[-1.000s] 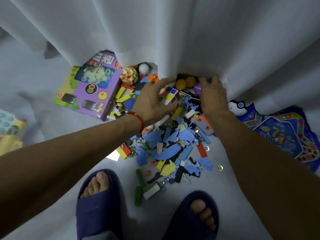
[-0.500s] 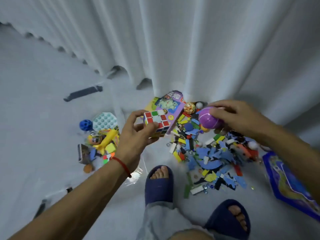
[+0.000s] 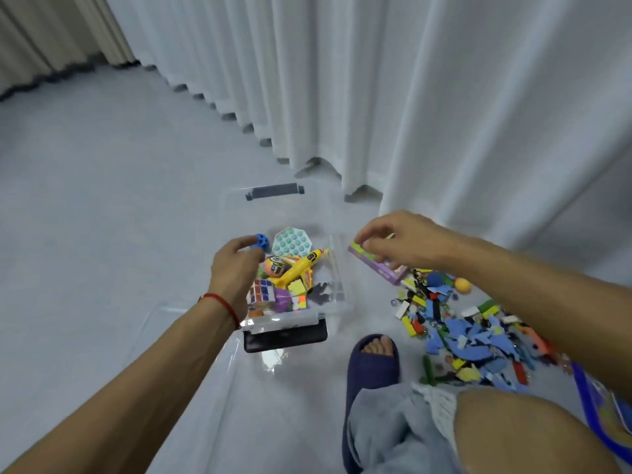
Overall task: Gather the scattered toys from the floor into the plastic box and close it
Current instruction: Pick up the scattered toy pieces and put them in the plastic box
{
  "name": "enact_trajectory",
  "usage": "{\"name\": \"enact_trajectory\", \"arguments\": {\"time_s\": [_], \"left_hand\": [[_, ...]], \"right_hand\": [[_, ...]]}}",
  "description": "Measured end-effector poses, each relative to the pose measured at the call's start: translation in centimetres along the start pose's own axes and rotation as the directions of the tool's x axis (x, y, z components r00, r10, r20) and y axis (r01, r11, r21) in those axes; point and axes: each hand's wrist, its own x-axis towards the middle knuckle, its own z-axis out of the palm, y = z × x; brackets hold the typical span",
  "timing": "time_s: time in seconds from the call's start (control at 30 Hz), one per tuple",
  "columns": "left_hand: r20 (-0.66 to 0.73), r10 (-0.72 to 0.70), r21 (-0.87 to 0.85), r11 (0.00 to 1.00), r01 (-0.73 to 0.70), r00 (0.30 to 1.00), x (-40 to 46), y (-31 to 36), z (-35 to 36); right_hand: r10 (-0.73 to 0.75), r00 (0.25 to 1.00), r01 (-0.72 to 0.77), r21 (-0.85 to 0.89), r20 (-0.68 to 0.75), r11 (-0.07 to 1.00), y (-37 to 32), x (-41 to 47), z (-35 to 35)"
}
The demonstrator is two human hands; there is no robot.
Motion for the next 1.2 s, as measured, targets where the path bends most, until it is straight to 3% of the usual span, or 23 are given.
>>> {"name": "enact_trajectory", "arguments": {"time_s": [0.2, 0.3, 0.43, 0.6, 0.7, 0.8, 0.9, 1.0, 1.07, 1.2], "left_hand": [[0.331, 0.095, 0.064, 0.990, -0.123, 0.939, -3.5, -1.8, 9.1], [0.528, 0.078, 0.167, 0.967, -0.193, 0.846, -5.2, -4.2, 15.3], [0.725, -0.090, 0.380, 0.879, -0.288, 0.683, -6.1, -8.7, 22.4], [0.835, -0.161, 0.510, 0.587, -0.629, 0.527, -4.8, -14.8, 29.1], [0.906, -0.091, 0.418, 0.340, -0.842, 0.413, -3.7, -18.1, 33.1], [0.949, -0.047, 0.315, 0.105, -0.943, 0.312, -2.9, -21.1, 36.9], [0.947, -0.035, 0.319, -0.049, -0.947, 0.320, -2.7, -23.1, 39.9], [0.926, 0.001, 0.374, -0.119, -0.920, 0.377, -2.9, -24.8, 41.9], [0.920, 0.052, 0.393, -0.124, -0.911, 0.389, -3.0, -25.7, 42.5], [0.925, 0.068, 0.377, -0.022, -0.926, 0.375, -2.5, -25.5, 43.0]], "right_hand": [[0.253, 0.966, -0.258, -0.171, -0.052, 0.951, 10.7, -6.1, -5.0], [0.388, 0.919, -0.392, -0.282, -0.069, 0.876, 17.8, -9.5, -5.1], [0.521, 0.853, -0.515, -0.243, -0.045, 0.822, 26.9, -12.0, -1.7], [0.594, 0.800, -0.600, -0.154, -0.086, 0.785, 36.0, -10.6, 4.4], [0.576, 0.804, -0.594, -0.220, -0.145, 0.774, 39.9, -8.7, 6.7], [0.526, 0.825, -0.565, -0.337, -0.210, 0.753, 42.0, -6.1, 6.3], [0.499, 0.835, -0.550, -0.359, -0.232, 0.754, 42.8, -3.4, 5.1], [0.521, 0.829, -0.559, -0.293, -0.203, 0.775, 43.5, -1.3, 5.0], [0.499, 0.837, -0.546, -0.289, -0.226, 0.786, 44.0, -0.5, 5.5], [0.452, 0.851, -0.498, -0.138, -0.267, 0.856, 44.8, -0.2, 5.9]]}}
